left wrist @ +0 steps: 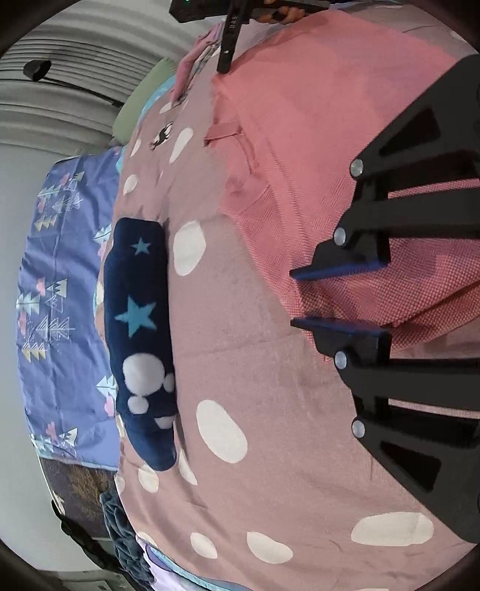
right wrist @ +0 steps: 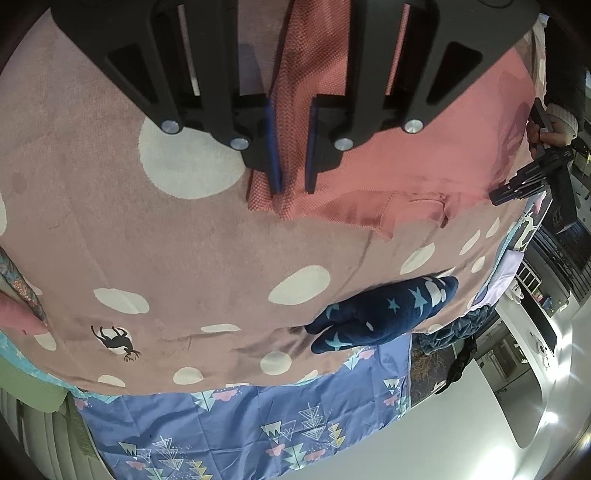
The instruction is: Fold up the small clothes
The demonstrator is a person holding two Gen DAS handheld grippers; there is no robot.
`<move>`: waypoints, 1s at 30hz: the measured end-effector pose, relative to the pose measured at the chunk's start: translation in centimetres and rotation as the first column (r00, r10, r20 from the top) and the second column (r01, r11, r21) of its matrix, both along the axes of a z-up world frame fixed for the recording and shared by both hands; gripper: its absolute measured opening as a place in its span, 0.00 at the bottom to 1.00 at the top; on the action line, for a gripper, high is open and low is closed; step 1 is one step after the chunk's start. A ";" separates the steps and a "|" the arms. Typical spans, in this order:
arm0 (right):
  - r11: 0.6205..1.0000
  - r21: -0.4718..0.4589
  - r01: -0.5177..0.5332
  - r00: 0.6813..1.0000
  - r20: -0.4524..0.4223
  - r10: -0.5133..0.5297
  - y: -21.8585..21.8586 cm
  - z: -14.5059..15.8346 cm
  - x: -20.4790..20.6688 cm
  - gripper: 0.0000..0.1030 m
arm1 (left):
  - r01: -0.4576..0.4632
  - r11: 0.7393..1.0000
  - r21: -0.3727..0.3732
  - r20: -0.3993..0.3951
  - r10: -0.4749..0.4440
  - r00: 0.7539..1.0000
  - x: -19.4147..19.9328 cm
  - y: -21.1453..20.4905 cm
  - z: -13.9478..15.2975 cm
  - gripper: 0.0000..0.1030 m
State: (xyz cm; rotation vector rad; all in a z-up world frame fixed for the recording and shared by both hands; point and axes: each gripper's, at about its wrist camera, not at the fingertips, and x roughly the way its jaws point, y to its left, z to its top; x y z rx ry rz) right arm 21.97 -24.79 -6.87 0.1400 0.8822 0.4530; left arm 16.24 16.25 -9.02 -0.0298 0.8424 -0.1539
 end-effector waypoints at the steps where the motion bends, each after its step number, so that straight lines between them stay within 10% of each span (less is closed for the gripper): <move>1: 1.000 -0.001 -0.002 1.000 -0.001 0.002 0.1 -0.1 0.0 0.15 | -0.008 1.000 0.014 -0.008 0.008 1.000 0.1 0.0 -0.2 0.21; 6: 1.000 -0.016 -0.005 1.000 0.004 0.005 0.4 -0.3 0.2 0.09 | -0.030 0.997 0.065 -0.037 0.032 0.999 0.7 0.1 -0.9 0.25; 9: 1.000 0.000 0.003 0.999 0.052 -0.003 0.3 0.7 -0.4 0.03 | -0.012 0.999 0.038 0.025 0.011 1.000 0.1 -0.2 0.3 0.03; 19: 0.995 0.087 0.055 0.990 0.128 -0.066 -0.6 3.1 1.1 0.08 | -0.076 0.995 0.065 0.193 0.062 0.979 0.8 0.2 4.1 0.03; 24: 0.992 0.055 0.116 0.993 0.006 -0.116 -1.2 0.0 2.6 0.23 | -0.085 0.992 0.093 0.042 0.082 0.996 2.5 0.1 0.0 0.20; 30: 0.992 0.059 0.116 0.993 -0.004 -0.116 -4.4 0.2 0.7 0.13 | 0.016 0.994 0.111 0.115 -0.029 0.993 -1.7 -4.6 2.8 0.36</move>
